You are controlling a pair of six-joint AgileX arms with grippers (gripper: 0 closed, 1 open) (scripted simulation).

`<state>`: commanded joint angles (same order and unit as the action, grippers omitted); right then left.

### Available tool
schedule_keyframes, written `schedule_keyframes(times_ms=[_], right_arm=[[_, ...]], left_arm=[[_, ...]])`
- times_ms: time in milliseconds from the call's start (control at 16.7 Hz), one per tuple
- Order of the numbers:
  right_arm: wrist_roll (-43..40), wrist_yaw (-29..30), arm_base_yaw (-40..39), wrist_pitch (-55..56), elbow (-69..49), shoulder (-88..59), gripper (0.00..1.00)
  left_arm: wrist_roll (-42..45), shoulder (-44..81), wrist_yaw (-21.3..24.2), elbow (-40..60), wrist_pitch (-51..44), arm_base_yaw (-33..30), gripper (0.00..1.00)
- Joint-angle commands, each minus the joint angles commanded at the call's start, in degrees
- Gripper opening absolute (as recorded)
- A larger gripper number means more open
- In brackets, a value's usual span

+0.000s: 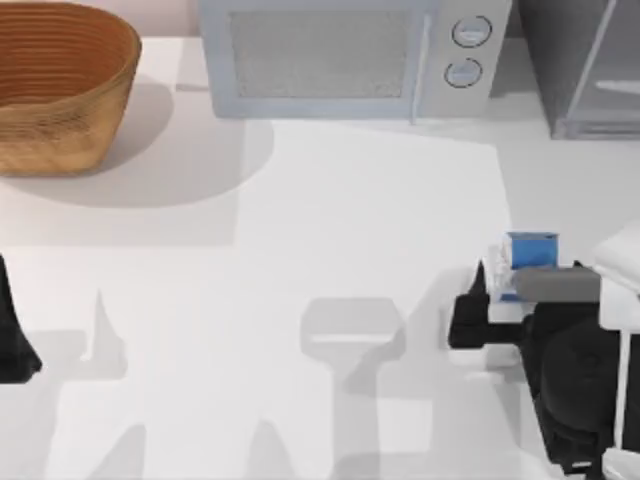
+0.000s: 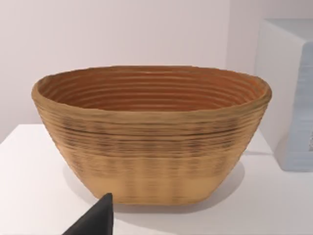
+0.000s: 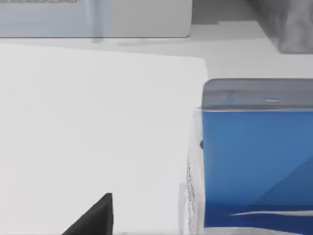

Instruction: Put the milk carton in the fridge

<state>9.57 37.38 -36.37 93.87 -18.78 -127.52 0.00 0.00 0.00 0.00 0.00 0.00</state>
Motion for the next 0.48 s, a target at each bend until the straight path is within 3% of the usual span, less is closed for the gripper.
schedule_keyframes(times_ms=[480], right_arm=[[-1.7, -5.2, 5.3, -3.9, -7.9, -2.9, 1.00]], left_arm=[[0.0, 0.0, 0.0, 0.0, 0.0, 0.0, 1.00]])
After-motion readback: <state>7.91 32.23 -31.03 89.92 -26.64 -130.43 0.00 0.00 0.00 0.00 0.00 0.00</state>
